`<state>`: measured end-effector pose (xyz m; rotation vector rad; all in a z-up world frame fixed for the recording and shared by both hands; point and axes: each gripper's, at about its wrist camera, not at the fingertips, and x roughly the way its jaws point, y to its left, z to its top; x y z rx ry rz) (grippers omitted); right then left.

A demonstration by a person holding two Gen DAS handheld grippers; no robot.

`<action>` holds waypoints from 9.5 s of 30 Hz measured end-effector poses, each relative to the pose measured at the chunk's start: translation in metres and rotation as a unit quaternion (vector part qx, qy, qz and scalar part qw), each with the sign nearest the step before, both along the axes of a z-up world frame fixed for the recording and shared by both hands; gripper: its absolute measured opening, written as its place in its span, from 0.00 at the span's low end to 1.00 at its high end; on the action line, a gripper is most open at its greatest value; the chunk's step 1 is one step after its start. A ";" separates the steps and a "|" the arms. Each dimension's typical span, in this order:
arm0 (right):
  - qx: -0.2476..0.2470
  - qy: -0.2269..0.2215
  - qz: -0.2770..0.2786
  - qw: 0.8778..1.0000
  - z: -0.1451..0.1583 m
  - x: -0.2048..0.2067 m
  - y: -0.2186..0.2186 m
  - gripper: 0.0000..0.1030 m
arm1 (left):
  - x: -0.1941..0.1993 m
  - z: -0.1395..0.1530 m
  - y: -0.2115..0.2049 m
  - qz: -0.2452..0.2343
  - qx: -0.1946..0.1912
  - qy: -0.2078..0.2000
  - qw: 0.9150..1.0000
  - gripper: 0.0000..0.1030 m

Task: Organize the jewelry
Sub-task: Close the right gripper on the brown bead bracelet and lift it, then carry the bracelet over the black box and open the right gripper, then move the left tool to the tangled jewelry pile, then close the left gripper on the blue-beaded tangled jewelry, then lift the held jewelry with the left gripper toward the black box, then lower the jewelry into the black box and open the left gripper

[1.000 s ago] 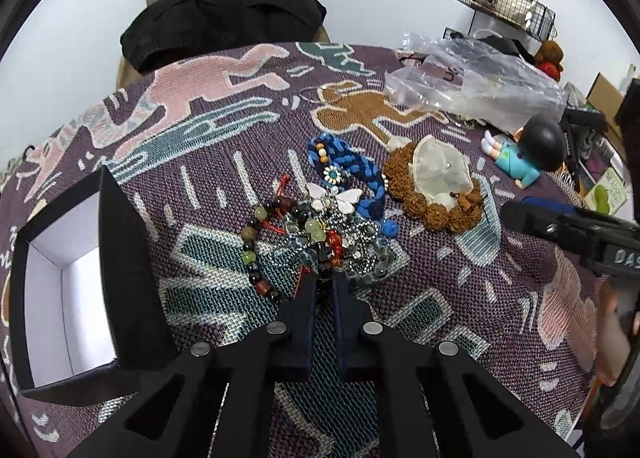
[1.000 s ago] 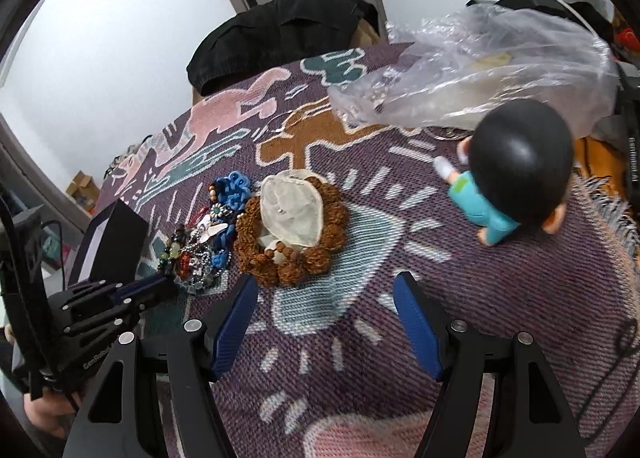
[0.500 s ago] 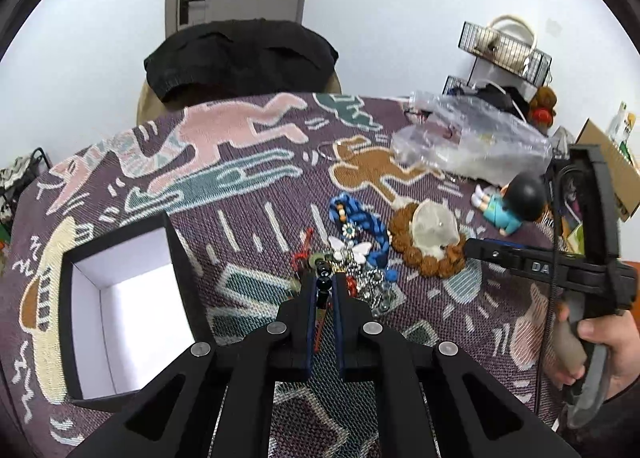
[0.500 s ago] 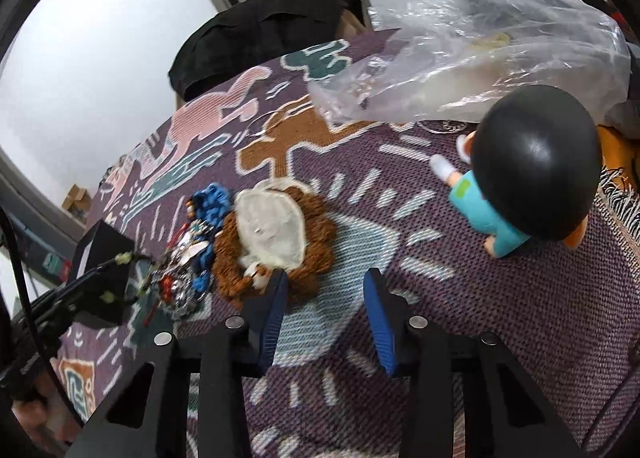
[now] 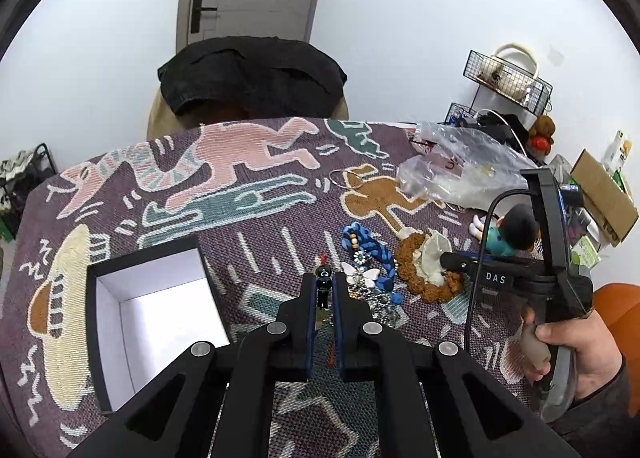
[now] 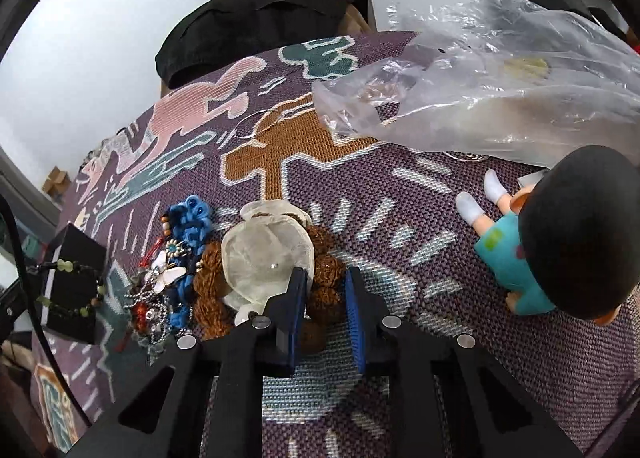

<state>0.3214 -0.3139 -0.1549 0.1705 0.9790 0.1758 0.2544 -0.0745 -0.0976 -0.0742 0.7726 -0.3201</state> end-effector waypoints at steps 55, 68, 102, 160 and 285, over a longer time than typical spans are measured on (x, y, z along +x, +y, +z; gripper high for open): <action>0.042 -0.149 0.173 0.973 0.144 -0.066 0.170 0.20 | -0.037 0.023 0.162 0.121 -0.133 -0.021 0.983 0.57; 0.058 -0.114 0.226 0.966 0.122 -0.062 0.231 0.20 | -0.059 0.020 0.204 0.179 -0.111 -0.015 0.977 0.76; 0.077 -0.040 0.084 0.993 0.080 -0.054 0.099 0.70 | -0.048 0.032 0.118 0.111 -0.069 -0.020 0.991 0.90; 0.119 -0.001 -0.020 0.993 0.007 -0.061 -0.036 0.55 | 0.053 -0.037 -0.073 -0.094 0.090 0.067 0.989 0.02; 0.031 -0.126 0.178 0.975 0.129 -0.035 0.193 0.05 | 0.006 0.086 0.122 0.049 -0.060 -0.050 0.996 0.03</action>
